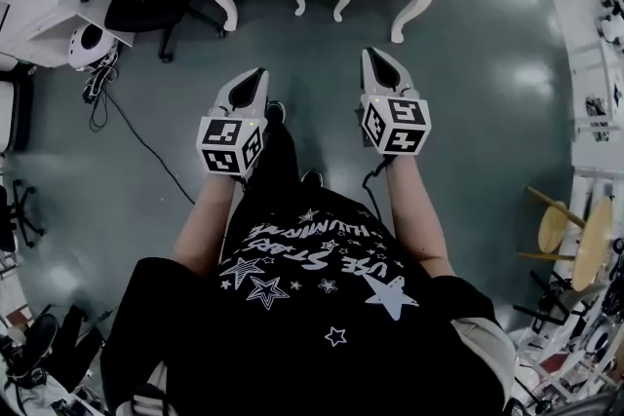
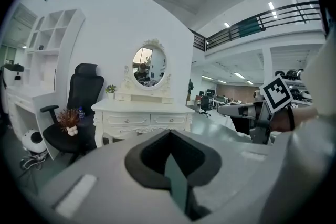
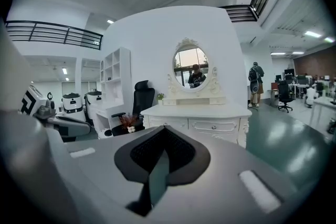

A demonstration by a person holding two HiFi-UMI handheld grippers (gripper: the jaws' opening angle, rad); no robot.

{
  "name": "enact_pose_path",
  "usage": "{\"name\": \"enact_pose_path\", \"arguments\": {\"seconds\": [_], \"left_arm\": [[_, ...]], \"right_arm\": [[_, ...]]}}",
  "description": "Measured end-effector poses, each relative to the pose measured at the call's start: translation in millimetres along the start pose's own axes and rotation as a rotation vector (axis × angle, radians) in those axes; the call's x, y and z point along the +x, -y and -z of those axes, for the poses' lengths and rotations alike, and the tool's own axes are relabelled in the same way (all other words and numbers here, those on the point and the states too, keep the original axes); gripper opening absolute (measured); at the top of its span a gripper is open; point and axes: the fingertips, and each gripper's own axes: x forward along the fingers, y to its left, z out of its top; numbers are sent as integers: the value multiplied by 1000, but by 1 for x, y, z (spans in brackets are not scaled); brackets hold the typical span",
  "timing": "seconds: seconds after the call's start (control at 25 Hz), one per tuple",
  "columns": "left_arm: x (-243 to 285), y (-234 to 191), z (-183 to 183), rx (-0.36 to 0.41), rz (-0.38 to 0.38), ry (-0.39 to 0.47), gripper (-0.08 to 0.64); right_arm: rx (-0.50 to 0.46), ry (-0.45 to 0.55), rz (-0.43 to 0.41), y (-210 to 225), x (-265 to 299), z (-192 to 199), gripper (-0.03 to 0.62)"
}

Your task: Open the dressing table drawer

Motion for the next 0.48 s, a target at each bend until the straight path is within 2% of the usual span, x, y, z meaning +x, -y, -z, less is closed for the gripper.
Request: {"name": "enact_pose_path", "arguments": {"seconds": [0.48], "left_arm": [[13,-19,-12,-11,-11,22,2]], "right_arm": [[62,62,50,17,22,-14,30]]}}
